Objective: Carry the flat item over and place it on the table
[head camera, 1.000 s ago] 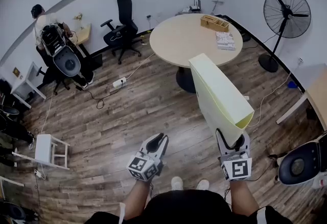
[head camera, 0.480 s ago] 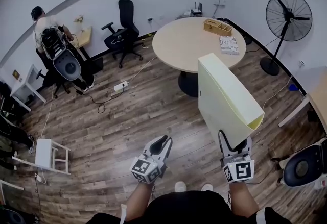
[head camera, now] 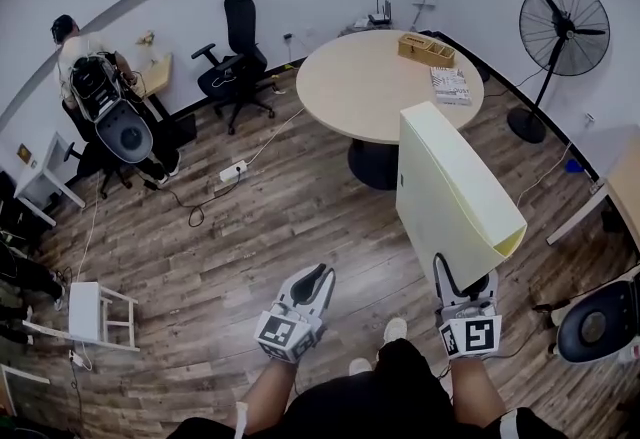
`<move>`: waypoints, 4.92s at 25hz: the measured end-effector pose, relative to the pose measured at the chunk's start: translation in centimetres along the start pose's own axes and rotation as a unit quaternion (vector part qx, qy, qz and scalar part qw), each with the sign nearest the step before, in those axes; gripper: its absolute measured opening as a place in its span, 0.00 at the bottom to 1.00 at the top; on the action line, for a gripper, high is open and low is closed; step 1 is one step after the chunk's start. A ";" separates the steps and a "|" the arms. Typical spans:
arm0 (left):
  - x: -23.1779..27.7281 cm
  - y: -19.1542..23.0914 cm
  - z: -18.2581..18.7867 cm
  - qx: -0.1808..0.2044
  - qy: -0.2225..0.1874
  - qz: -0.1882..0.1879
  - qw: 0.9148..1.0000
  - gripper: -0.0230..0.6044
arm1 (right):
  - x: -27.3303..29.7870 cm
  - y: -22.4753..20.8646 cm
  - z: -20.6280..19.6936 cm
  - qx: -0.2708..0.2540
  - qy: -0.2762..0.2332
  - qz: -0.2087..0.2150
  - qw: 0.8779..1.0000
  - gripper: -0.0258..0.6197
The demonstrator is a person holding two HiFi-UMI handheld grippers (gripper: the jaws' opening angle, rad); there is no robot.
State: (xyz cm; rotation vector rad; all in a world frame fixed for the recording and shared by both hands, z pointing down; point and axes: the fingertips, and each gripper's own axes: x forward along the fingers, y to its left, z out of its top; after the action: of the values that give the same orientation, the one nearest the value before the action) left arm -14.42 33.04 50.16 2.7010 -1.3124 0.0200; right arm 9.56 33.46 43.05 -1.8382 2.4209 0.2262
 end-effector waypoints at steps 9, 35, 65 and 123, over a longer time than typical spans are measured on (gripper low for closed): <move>5.3 4.0 1.7 0.031 -0.002 0.011 0.999 0.05 | 6.7 -2.1 -0.8 0.000 -0.010 0.003 1.000 0.46; 27.0 13.4 4.3 0.039 0.018 0.055 0.998 0.05 | 28.4 -15.4 -5.1 0.026 -0.017 0.036 0.999 0.46; 45.5 37.2 8.8 0.042 0.021 0.005 0.999 0.05 | 56.2 -14.9 -9.7 0.018 -0.005 -0.003 1.000 0.46; 64.4 45.3 5.6 0.020 0.078 0.044 0.996 0.05 | 73.7 -22.9 -31.6 0.590 0.205 0.176 0.761 0.46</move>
State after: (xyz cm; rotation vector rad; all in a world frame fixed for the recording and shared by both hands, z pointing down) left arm -10.25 -45.66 54.61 2.6102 -1.3956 0.2618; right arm 12.21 -48.01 60.71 -0.8504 2.1163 -1.4609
